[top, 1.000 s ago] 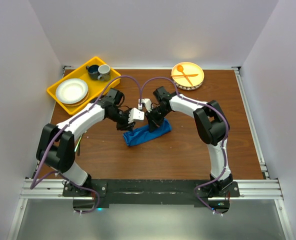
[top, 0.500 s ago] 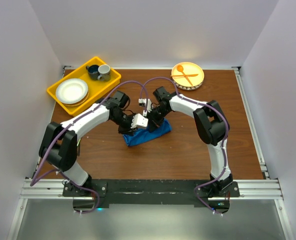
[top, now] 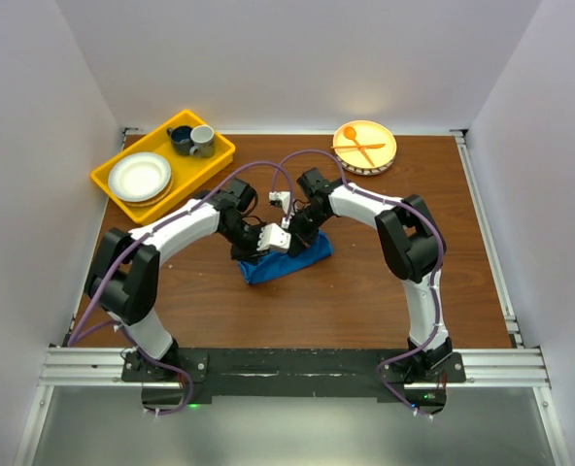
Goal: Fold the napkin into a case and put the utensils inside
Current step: Fold the 2/3-rectangle-folded napkin at the center of the board.
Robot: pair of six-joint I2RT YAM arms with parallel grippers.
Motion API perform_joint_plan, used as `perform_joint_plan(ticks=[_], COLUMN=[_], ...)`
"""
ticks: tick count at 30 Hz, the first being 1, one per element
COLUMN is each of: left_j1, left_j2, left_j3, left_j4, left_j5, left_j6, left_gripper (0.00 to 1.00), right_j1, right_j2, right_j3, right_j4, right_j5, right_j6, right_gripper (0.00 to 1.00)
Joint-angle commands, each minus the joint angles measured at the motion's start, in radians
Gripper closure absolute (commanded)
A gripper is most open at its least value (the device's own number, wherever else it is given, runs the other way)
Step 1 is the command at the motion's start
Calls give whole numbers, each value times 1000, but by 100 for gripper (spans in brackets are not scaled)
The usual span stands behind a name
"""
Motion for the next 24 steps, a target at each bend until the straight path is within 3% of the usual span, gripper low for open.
perform_joint_plan(ticks=[1,15,17,20,24], left_j1=[-5,-6,-5,-5,0], left_j2=[12,53,64,62,32], left_j3=[42,68,79,90,79], left_j4=[-5,-62,-74,-79,-47], left_j5=[-15,-21,-18,-15,-18], left_j6=[-17,-7,-8,-13,-34], left_gripper=[74,74,81,99,100], right_j1=[10,10,10,10,10], right_j2=[34,33,33,33,31], right_j3=[14,11,11,10,4], right_j4=[-2,1,2,1,2], right_j5=[34,34,35,35,37], right_j6=[2,1,2,2,1], right_gripper=[100,100,100,100,100])
